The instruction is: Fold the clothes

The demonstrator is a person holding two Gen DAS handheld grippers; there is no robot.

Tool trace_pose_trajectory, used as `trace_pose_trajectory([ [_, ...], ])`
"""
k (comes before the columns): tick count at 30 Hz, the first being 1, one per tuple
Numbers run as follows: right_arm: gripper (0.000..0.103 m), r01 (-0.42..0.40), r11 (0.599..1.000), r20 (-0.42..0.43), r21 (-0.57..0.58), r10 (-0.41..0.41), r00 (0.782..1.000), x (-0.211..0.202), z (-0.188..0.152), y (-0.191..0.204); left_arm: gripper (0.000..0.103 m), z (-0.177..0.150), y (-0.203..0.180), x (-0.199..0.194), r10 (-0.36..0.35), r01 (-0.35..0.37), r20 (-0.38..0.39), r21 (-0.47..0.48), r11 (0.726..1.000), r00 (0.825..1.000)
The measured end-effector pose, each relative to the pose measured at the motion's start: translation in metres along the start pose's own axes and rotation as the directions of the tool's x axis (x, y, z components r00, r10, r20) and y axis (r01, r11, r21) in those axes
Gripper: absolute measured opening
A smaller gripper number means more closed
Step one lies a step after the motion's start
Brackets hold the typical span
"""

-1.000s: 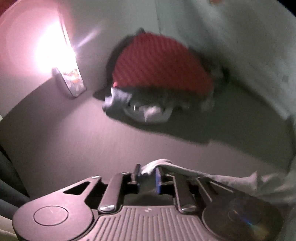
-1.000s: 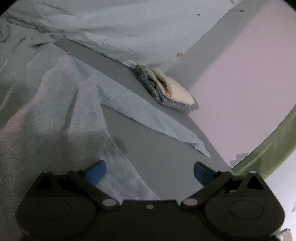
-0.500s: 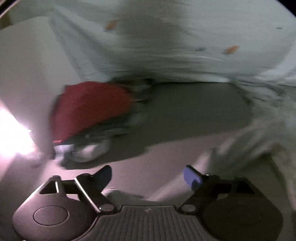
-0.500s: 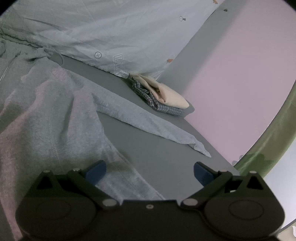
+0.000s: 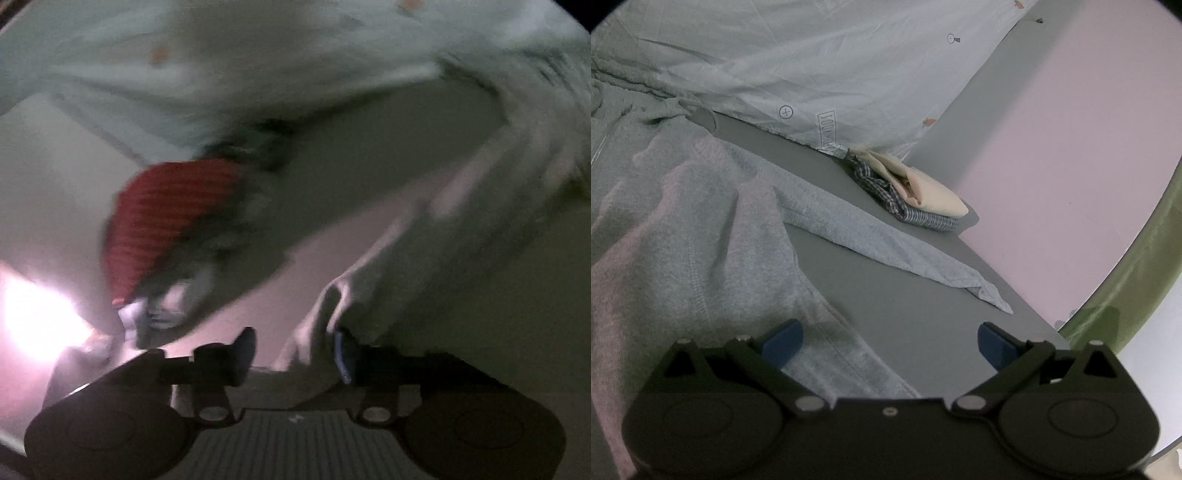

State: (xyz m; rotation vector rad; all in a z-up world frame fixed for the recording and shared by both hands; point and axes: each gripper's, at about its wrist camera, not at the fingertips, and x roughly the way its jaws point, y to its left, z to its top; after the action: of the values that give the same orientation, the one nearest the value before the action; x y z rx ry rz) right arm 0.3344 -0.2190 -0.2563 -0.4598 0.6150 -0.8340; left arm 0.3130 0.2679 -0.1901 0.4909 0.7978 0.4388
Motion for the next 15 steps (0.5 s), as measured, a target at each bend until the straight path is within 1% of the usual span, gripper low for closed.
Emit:
trace_pose_trajectory([
  [3, 0.102, 0.0, 1.0, 0.001, 0.001, 0.0, 1.0, 0.0, 0.0, 0.0, 0.025, 0.016, 0.045, -0.01, 0.112, -0.109, 0.03, -0.097, 0.989, 0.993],
  [5, 0.102, 0.001, 1.0, 0.003, 0.001, -0.001, 1.0, 0.0, 0.0, 0.0, 0.025, 0.027, 0.07, 0.001, 0.173, -0.168, 0.033, -0.125, 0.978, 0.984],
  [6, 0.102, 0.002, 1.0, 0.003, 0.001, -0.002, 1.0, 0.0, 0.0, 0.0, 0.025, 0.031, 0.078, 0.008, 0.178, -0.173, 0.027, -0.121, 0.977, 0.984],
  [7, 0.102, 0.002, 1.0, 0.003, 0.001, -0.002, 1.0, -0.001, 0.0, 0.0, 0.025, 0.032, 0.084, 0.01, 0.144, -0.14, 0.024, -0.113, 0.984, 0.989],
  [8, 0.102, 0.002, 1.0, 0.004, 0.001, -0.002, 1.0, -0.001, 0.0, 0.0, 0.028, 0.033, 0.088, 0.011, 0.099, -0.096, 0.023, -0.106, 0.99, 0.995],
  [9, 0.102, 0.003, 1.0, 0.004, 0.001, -0.003, 1.0, -0.001, 0.0, 0.0, 0.036, 0.032, 0.089, 0.006, 0.027, -0.024, 0.032, -0.103, 0.994, 0.999],
  [10, 0.102, 0.003, 1.0, 0.004, 0.001, -0.003, 1.0, -0.001, 0.0, 0.0, 0.041, 0.029, 0.087, 0.001, -0.051, 0.056, 0.047, -0.1, 0.993, 0.998],
  [11, 0.102, 0.003, 1.0, 0.004, 0.0, -0.003, 1.0, -0.001, 0.0, 0.001, 0.049, 0.024, 0.081, -0.005, -0.125, 0.13, 0.061, -0.089, 0.988, 0.99],
  [12, 0.102, 0.004, 1.0, 0.005, 0.0, -0.004, 1.0, -0.001, 0.0, 0.001, 0.052, 0.019, 0.07, -0.011, -0.194, 0.198, 0.071, -0.059, 0.978, 0.978],
  [13, 0.102, 0.005, 1.0, 0.005, -0.001, -0.005, 1.0, -0.001, 0.0, 0.001, 0.053, 0.014, 0.057, -0.017, -0.262, 0.264, 0.077, -0.022, 0.964, 0.962],
  [14, 0.102, 0.005, 1.0, 0.006, -0.001, -0.005, 1.0, -0.001, 0.0, 0.001, 0.055, 0.008, 0.039, -0.021, -0.284, 0.281, 0.076, 0.043, 0.959, 0.956],
  [15, 0.102, 0.006, 1.0, 0.006, -0.002, -0.006, 1.0, -0.001, 0.0, 0.0, 0.059, 0.002, 0.02, -0.023, -0.289, 0.279, 0.073, 0.119, 0.953, 0.955],
])
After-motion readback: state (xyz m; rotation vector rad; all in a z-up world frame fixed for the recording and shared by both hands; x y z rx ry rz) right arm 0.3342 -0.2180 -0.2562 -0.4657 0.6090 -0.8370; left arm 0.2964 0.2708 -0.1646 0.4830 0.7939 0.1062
